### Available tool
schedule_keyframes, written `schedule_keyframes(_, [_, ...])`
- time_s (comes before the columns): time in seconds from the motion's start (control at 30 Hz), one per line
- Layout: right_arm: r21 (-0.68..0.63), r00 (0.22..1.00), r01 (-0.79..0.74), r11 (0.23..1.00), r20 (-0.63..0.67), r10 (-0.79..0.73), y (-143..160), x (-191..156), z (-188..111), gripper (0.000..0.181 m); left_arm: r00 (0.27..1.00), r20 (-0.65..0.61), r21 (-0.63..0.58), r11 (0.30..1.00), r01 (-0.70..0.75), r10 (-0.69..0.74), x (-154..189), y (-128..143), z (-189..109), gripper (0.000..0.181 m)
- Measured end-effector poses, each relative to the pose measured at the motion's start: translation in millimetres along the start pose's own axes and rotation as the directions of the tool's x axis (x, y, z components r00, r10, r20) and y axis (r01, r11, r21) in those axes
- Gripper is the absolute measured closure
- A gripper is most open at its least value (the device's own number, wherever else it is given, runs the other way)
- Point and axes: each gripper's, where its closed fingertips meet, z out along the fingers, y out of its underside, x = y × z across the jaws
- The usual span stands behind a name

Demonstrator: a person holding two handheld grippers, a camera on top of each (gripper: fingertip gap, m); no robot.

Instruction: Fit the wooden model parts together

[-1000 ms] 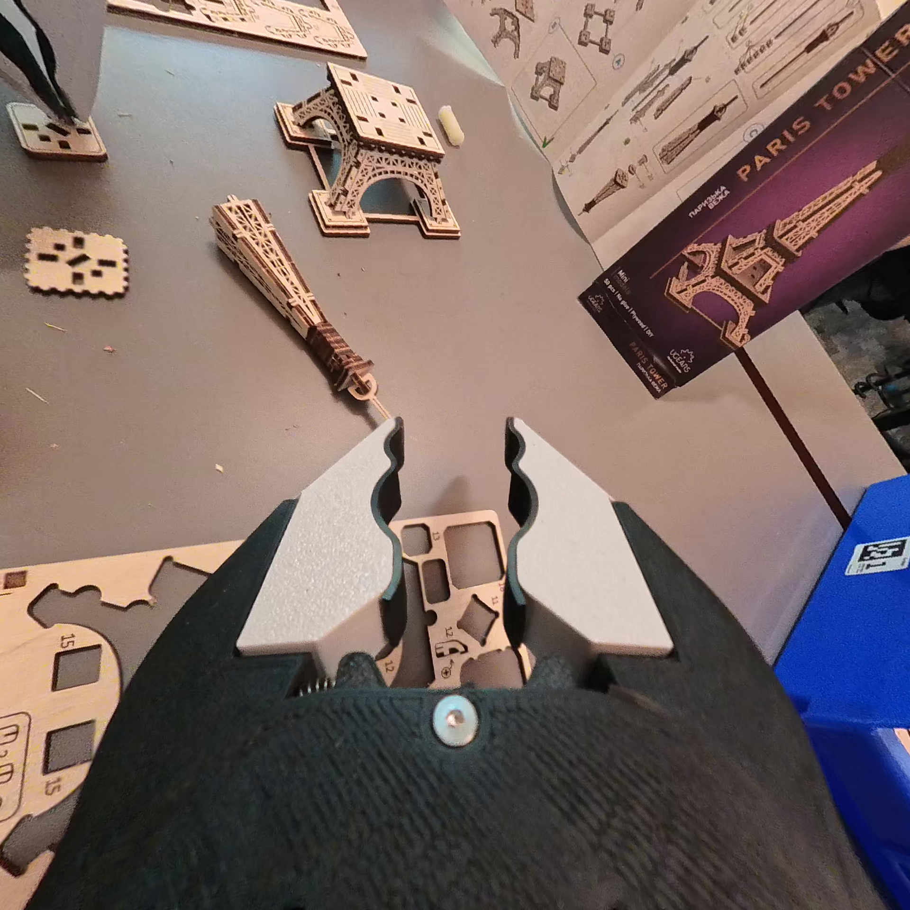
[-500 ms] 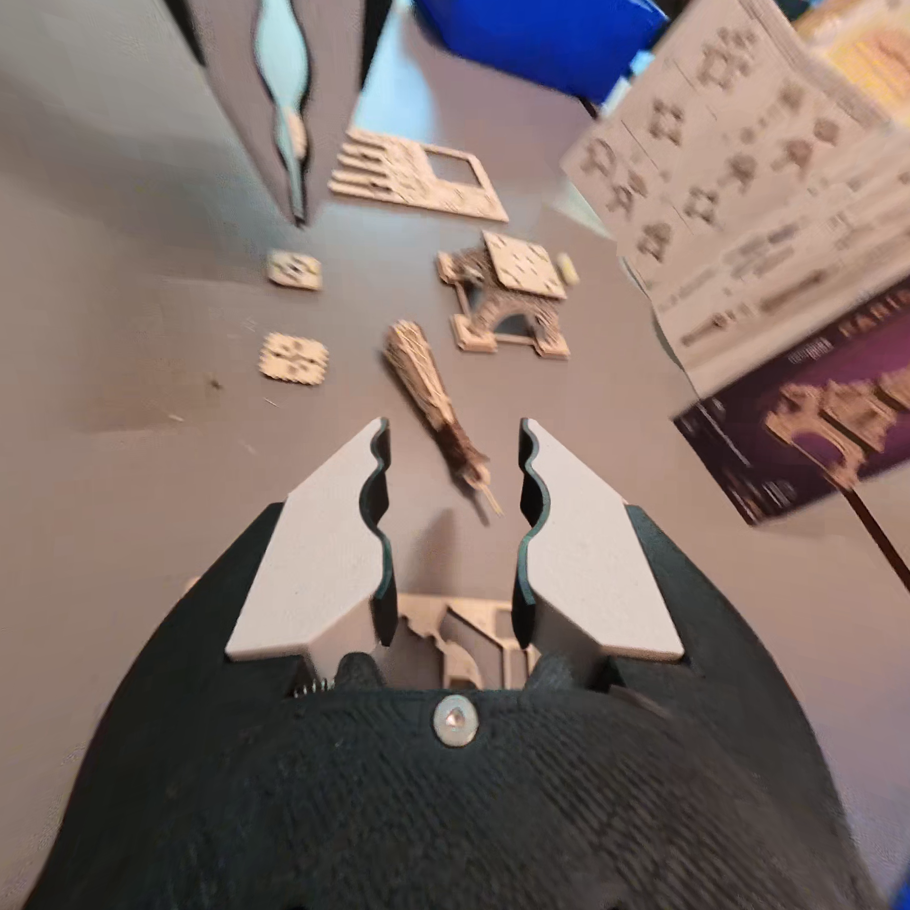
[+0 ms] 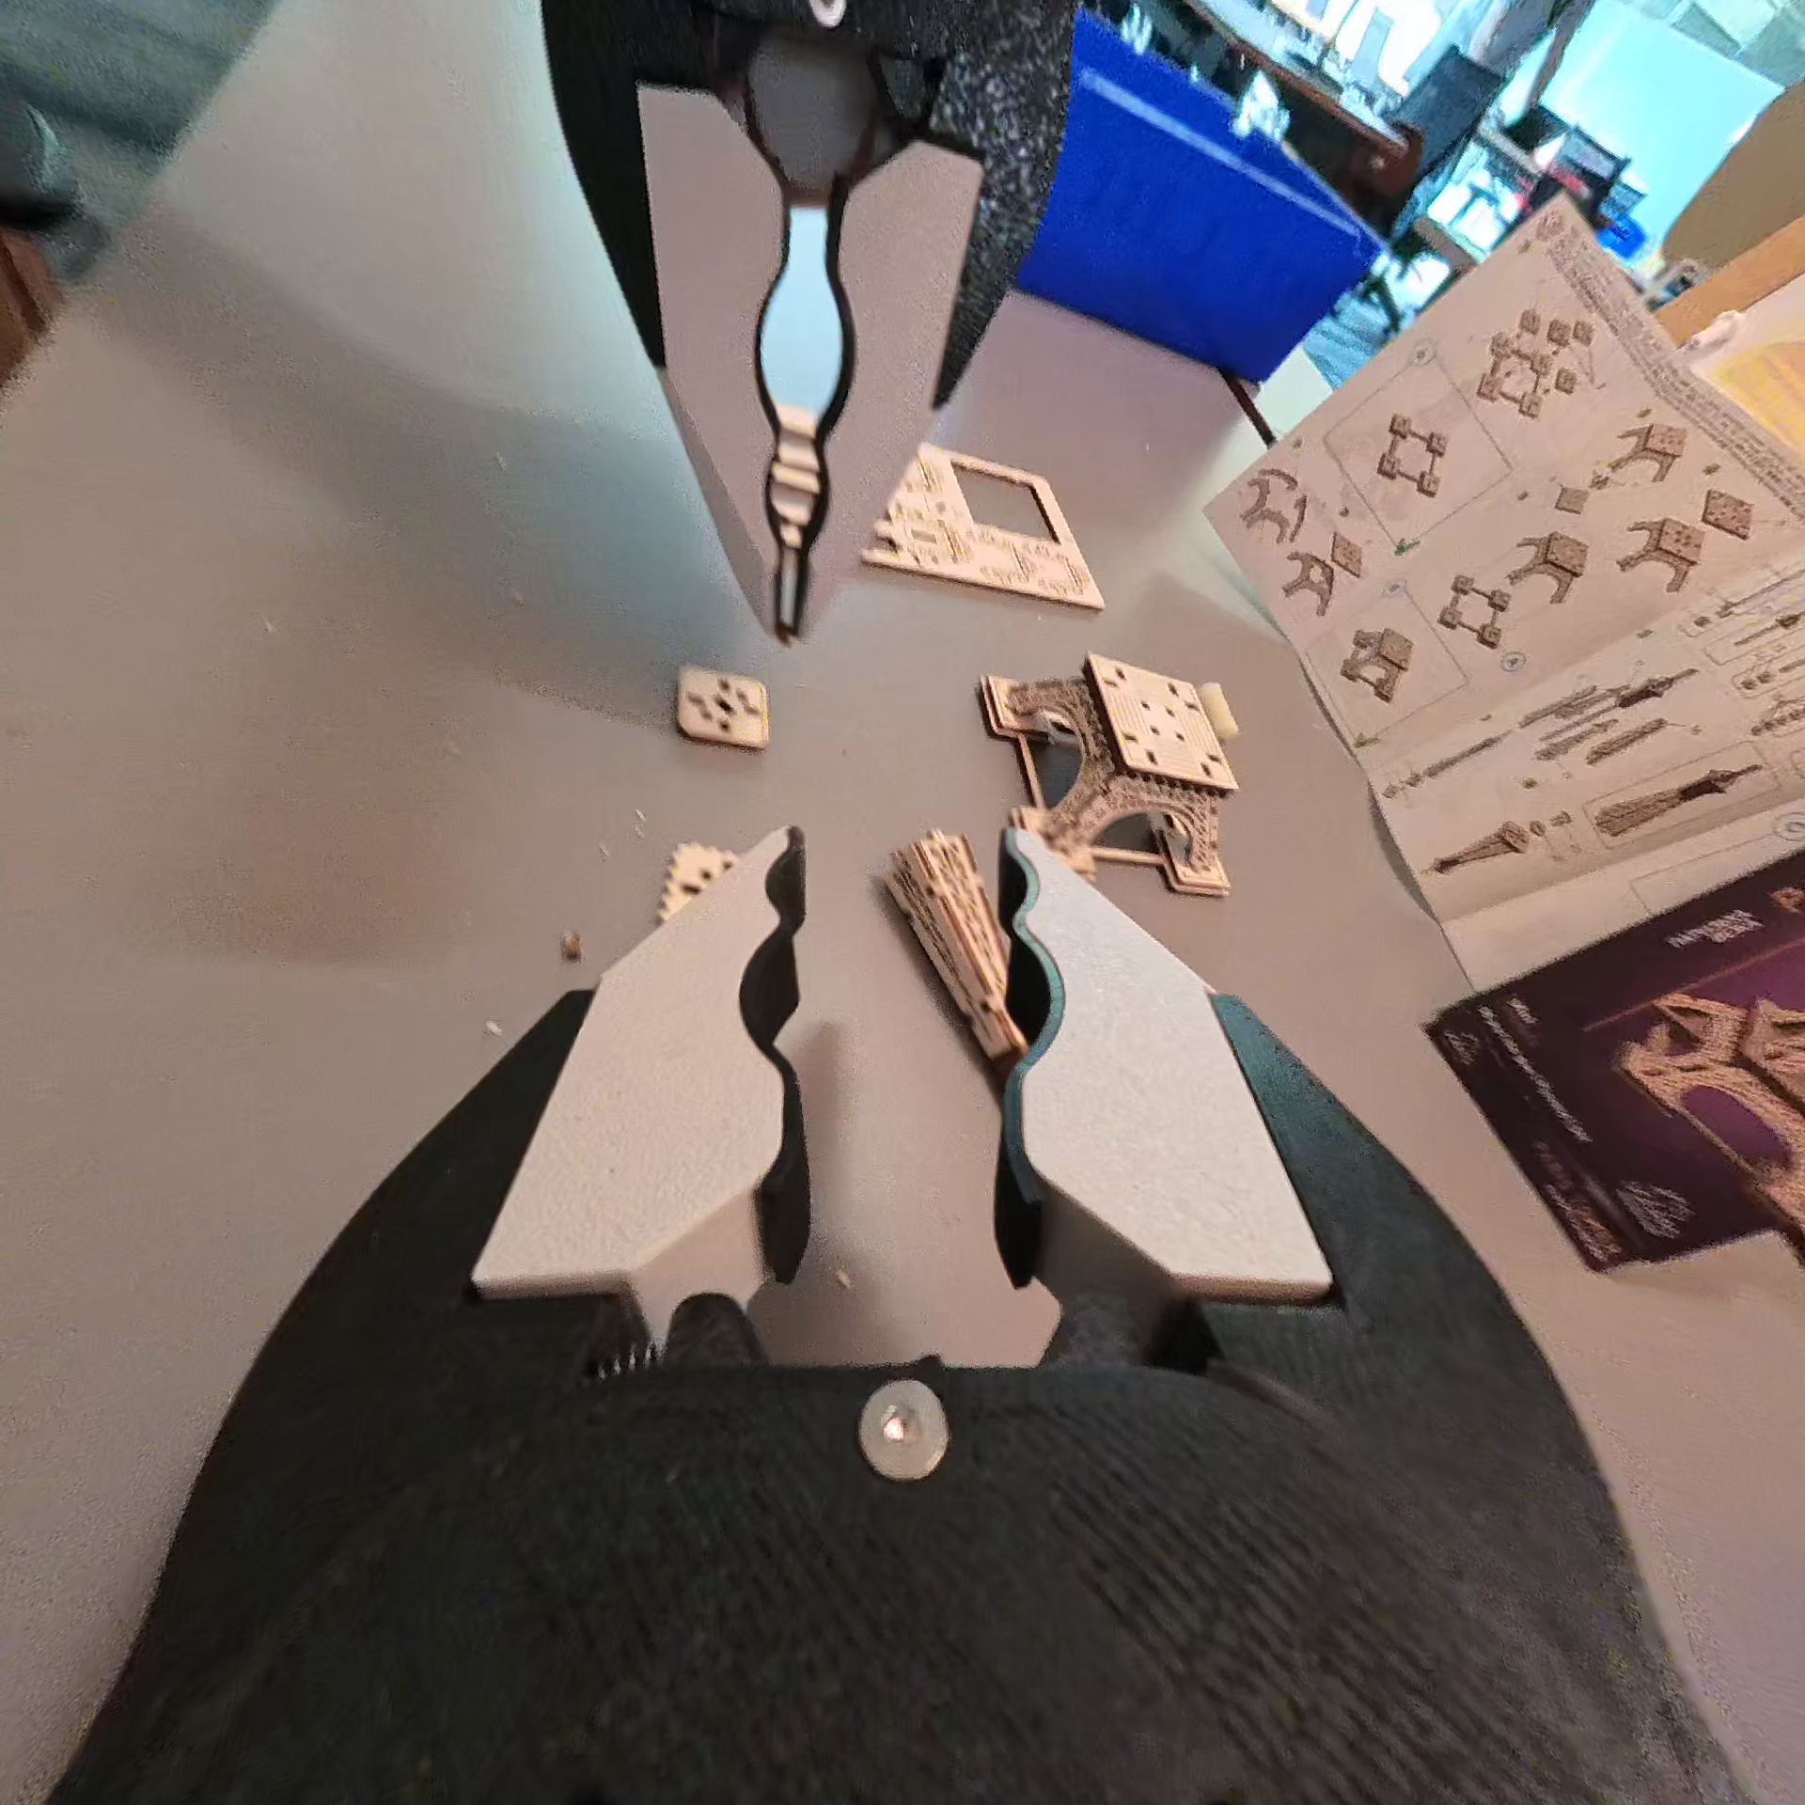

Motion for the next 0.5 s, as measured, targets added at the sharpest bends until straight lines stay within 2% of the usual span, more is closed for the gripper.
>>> schedule_keyframes(0.07, [0.09,0.99,-0.108,0.99,0.103,0.098,-17.4,-14.3,-1.4,0.149,0.998,0.062,0.167,0.985,-0.039,0.029,-7.0,-28.9,-13.8,0.181])
schedule_keyframes(0.13, [0.183,0.962,-0.237,0.954,0.181,0.204,-37.5,-19.6,-6.3,0.15,0.984,0.167,0.358,0.926,-0.119,0.062,-12.2,-60.4,-31.3,0.181])
schedule_keyframes(0.2, [0.243,0.915,-0.369,0.897,0.266,0.304,-51.6,-19.4,-13.9,0.151,0.95,0.295,0.451,0.862,-0.23,0.1,-15.7,-77.4,-44.4,0.181])
schedule_keyframes(0.27, [0.28,0.846,-0.508,0.815,0.34,0.41,-60.0,-12.5,-20.7,0.155,0.903,0.409,0.478,0.812,-0.333,0.13,-16.8,-86.4,-52.9,0.18])
schedule_keyframes(0.37, [0.292,0.755,-0.644,0.708,0.391,0.526,-58.3,1.8,-24.4,0.156,0.871,0.473,0.5,0.772,-0.392,0.136,-12.6,-97.1,-59.8,0.18])
schedule_keyframes(0.5, [0.308,0.699,-0.703,0.641,0.465,0.543,-63.2,3.7,-30.7,0.167,0.834,0.526,0.474,0.756,-0.45,0.167,-9.4,-105.0,-65.8,0.18])
